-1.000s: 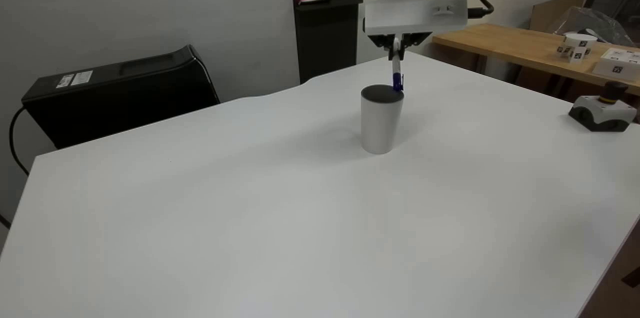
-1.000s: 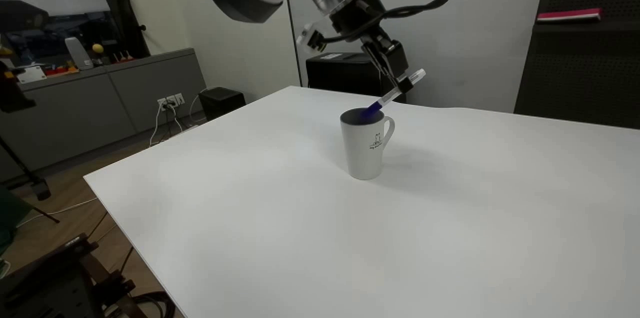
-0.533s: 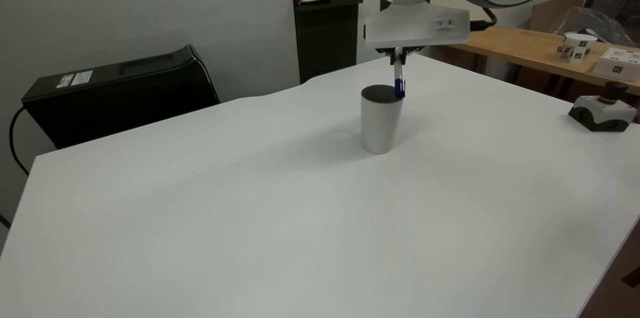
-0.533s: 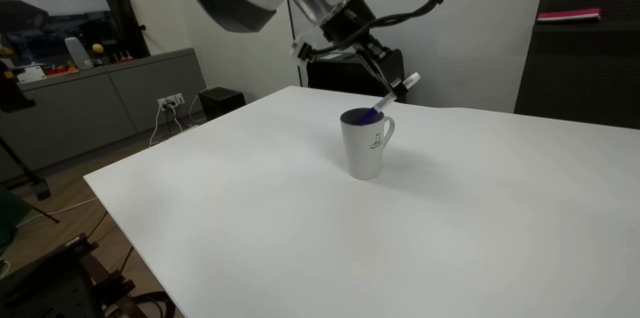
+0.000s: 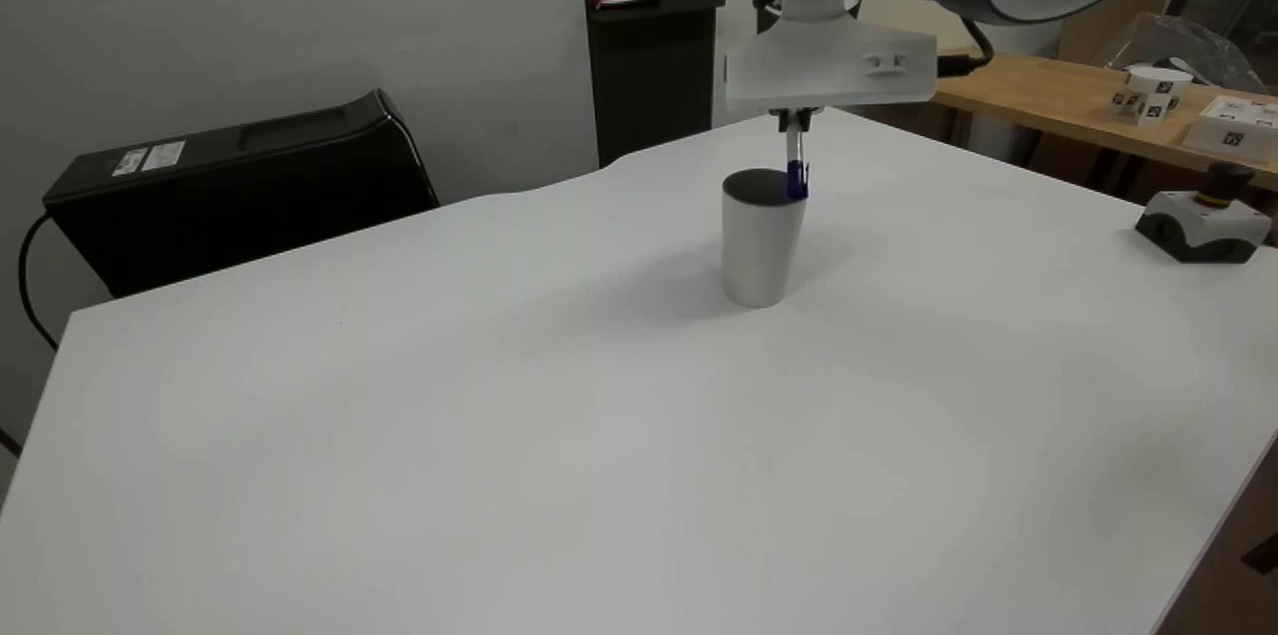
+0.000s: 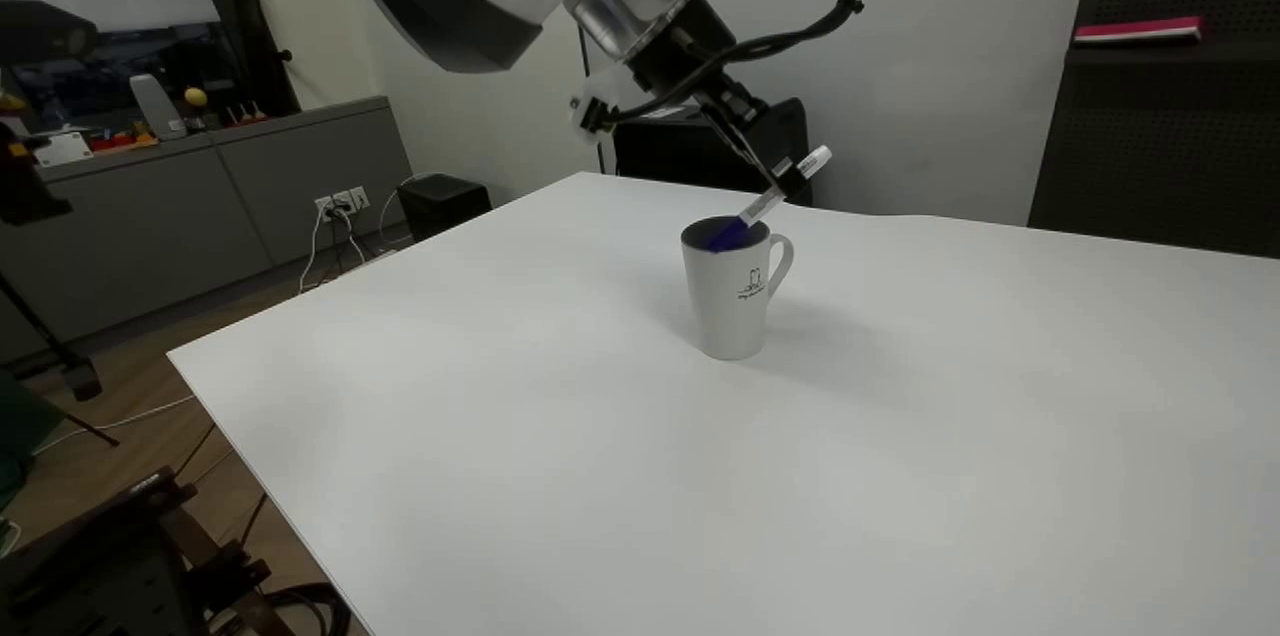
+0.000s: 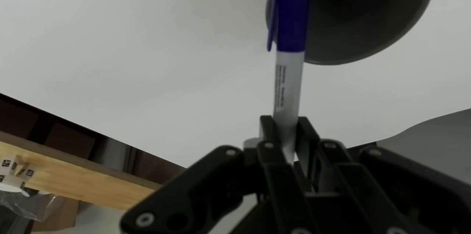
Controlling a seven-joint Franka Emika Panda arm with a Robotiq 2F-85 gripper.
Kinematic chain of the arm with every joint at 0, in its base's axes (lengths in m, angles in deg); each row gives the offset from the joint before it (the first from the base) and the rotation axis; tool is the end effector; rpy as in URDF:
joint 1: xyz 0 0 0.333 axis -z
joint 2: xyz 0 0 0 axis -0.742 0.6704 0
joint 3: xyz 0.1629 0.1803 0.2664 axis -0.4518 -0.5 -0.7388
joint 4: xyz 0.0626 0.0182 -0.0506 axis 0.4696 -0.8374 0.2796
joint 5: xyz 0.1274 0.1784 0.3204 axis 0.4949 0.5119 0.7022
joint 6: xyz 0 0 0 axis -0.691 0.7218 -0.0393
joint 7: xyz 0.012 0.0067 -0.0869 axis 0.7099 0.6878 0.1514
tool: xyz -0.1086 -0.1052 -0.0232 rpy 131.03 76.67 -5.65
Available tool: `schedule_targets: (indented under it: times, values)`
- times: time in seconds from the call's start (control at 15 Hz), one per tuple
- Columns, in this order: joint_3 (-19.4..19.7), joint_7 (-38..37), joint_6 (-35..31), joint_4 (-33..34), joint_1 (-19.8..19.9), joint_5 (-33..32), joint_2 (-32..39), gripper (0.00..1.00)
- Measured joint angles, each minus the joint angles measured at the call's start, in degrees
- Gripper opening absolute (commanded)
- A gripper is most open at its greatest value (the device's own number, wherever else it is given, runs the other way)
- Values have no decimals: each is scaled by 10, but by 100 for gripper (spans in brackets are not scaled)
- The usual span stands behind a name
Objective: Put the pen in the mug
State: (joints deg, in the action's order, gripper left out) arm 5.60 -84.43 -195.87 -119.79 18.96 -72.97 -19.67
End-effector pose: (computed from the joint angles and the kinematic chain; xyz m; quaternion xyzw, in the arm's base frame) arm 0.6135 0.0185 0.2595 0.8890 -0.3349 0.2805 0.1376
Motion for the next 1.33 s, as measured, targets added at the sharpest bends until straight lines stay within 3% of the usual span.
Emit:
schedule_targets:
  times: [0.33,0.67,1.0,1.33]
  values:
    - [-1,3,3,-6,-6,8,0,5]
    - [-29,37,17,-7,-3,77,6,5]
    - [-114,45,49,15,77,80,9,5]
    - [-150,53,57,32,139,80,16,5]
